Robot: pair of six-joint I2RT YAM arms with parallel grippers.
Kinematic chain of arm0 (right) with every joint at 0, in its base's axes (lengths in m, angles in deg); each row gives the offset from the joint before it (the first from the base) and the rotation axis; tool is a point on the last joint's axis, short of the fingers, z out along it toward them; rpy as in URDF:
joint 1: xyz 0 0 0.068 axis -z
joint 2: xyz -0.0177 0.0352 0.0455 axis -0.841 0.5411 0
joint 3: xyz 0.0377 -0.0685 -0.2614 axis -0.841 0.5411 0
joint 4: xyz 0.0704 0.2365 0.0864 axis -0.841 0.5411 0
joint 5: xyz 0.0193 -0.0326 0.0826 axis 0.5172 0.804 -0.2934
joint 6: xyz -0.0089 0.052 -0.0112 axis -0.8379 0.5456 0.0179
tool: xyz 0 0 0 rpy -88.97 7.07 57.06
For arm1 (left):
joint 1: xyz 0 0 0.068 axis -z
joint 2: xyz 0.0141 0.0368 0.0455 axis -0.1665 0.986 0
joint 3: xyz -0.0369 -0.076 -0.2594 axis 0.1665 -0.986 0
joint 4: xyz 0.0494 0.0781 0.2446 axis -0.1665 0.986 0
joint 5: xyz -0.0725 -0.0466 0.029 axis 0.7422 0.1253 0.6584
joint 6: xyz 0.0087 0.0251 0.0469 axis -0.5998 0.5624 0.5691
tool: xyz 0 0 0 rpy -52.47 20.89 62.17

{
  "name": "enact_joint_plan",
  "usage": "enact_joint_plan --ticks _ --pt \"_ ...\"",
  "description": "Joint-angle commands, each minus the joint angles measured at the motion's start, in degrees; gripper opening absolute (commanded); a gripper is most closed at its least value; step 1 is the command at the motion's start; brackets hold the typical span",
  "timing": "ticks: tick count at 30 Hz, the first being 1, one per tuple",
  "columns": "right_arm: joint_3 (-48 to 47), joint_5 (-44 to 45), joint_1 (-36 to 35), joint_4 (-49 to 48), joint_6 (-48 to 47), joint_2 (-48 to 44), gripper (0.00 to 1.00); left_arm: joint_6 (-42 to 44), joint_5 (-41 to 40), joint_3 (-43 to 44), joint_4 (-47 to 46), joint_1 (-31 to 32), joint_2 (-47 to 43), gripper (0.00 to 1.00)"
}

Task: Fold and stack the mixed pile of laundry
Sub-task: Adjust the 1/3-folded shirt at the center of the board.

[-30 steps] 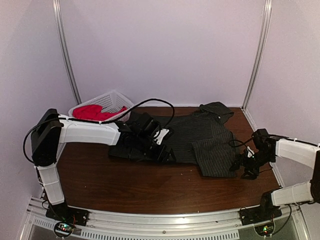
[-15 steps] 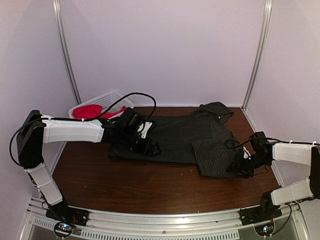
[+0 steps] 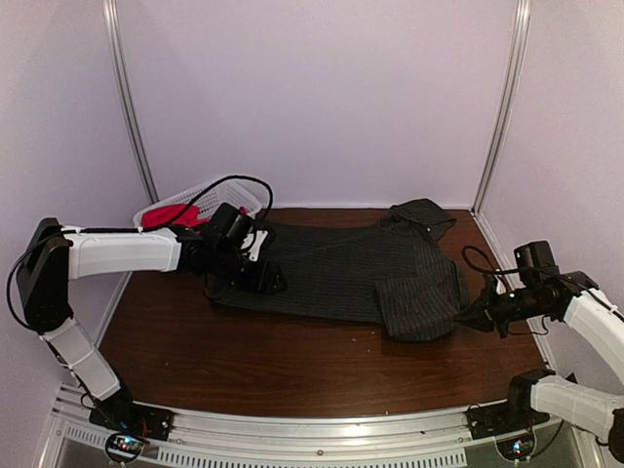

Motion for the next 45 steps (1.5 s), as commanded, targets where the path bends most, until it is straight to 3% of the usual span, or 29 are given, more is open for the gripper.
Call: enact_joint_plan --ticks 1,4,8,12,18,19,21,25,26,28,34,41,45 --pt "-6.37 -6.44 -0.45 5.37 8.51 -2.69 0.00 1.20 0.03 -0.52 0.80 -2.30 -1.99 0.68" --pt "-11.70 -7.72 -0.46 0.80 12.47 0.23 0.00 1.45 0.56 0.15 1.15 -3.33 -1.73 0.68" --pt "-16.49 -7.45 -0.42 -13.55 17.87 9.25 0.00 1.85 1.03 2.03 1.94 -4.36 -0.50 0.68" --pt "-22.98 -5.74 -0.46 -27.31 19.36 24.18 0.00 1.59 1.49 3.81 2.36 -5.82 1.04 0.68" --pt "-42.84 -7.07 -2.15 -41.87 21.78 46.40 0.00 1.61 0.84 6.09 3.15 -8.77 3.00 0.68" --pt "-45.48 -8.06 -2.54 -43.64 21.86 49.25 0.04 1.48 0.60 6.12 3.11 -9.31 3.26 0.68" --pt "-48.93 -10.36 -3.16 -45.09 19.98 52.86 0.26 1.43 -0.03 6.20 3.52 -10.32 3.76 0.68" --pt "-49.09 -6.44 -3.01 -29.99 6.54 51.42 0.91 1.68 -1.98 5.76 5.11 -11.68 3.76 0.68" --pt "-47.19 -4.38 -3.01 -26.81 3.82 49.45 0.99 1.94 -2.25 5.44 5.48 -11.94 3.72 0.68" --pt "-41.71 -0.56 -3.01 -22.86 0.32 44.49 1.00 3.03 -2.15 4.73 5.72 -12.19 3.61 0.69" --pt "-23.89 4.42 -4.66 -19.54 -2.69 35.87 0.87 9.54 -1.55 4.85 6.81 -12.21 6.19 0.68" --pt "-19.43 6.95 -9.22 -23.62 -2.46 41.53 0.72 14.35 -5.10 7.62 8.39 -12.21 13.53 0.62" --pt "-17.16 10.85 -8.64 -20.86 -4.08 45.95 0.64 15.36 -5.26 6.76 9.97 -12.00 16.52 0.53"
